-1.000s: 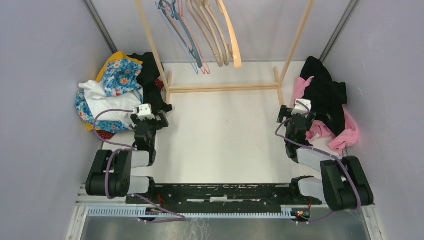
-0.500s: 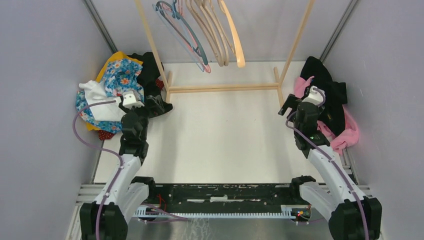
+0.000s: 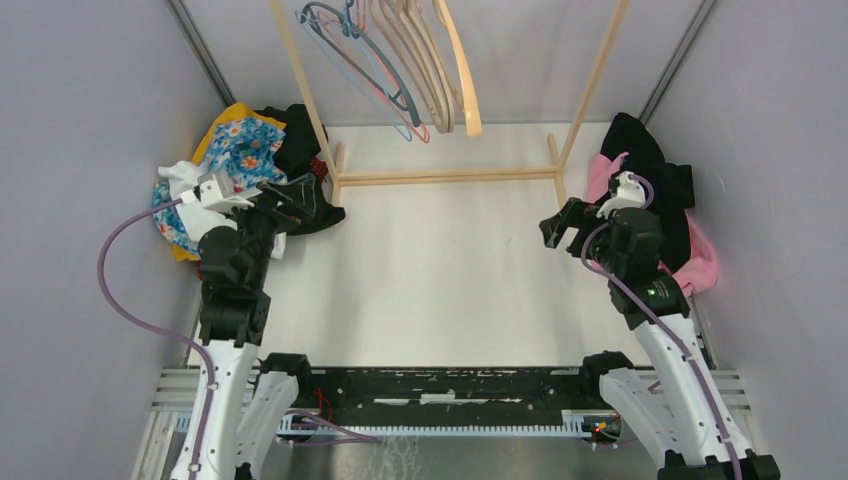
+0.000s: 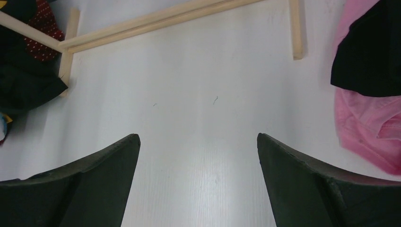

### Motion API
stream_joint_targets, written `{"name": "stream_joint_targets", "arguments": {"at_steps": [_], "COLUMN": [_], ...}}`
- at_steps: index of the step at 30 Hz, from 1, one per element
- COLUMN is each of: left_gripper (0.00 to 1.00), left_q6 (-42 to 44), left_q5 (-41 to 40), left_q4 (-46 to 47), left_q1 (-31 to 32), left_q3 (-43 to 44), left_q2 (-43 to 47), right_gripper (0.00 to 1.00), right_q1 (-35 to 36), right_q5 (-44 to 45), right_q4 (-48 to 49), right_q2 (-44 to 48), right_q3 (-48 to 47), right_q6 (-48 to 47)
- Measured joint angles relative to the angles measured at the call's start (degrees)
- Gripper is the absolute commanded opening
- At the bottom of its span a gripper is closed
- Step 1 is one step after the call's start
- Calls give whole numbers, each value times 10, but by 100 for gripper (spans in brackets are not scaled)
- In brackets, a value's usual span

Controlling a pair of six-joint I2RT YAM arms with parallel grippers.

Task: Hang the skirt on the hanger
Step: Pick up the skirt from the bin.

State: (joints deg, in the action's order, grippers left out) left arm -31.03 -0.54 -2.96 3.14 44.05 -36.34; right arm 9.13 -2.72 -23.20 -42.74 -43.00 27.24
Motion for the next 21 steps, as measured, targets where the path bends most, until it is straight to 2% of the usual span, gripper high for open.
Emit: {"name": "stream_joint_targets", "arguments": {"at_steps": [5,12,16,21], "left_gripper": [99,99,99,99], "left_q6": [-45,-97,-126,-146], "left_q5": [31,64,78,67], "left_q4": [-45,-105,-98,-113], "left_q1": [0,0,0,0], "left_q3": [28,33,-1,-43], "left_q2": [19,-48,-75,-59], "right_gripper": [100,100,100,100], "right_q1": [0,0,0,0], "right_q5": [-37,-72,-89,-104], "right_q4": [-55,-92,-103,-103], "right_q2": [6,7,7,6], "right_q3": [-45,-66,-66,-63], "right_q6": [3,12,19,30]}}
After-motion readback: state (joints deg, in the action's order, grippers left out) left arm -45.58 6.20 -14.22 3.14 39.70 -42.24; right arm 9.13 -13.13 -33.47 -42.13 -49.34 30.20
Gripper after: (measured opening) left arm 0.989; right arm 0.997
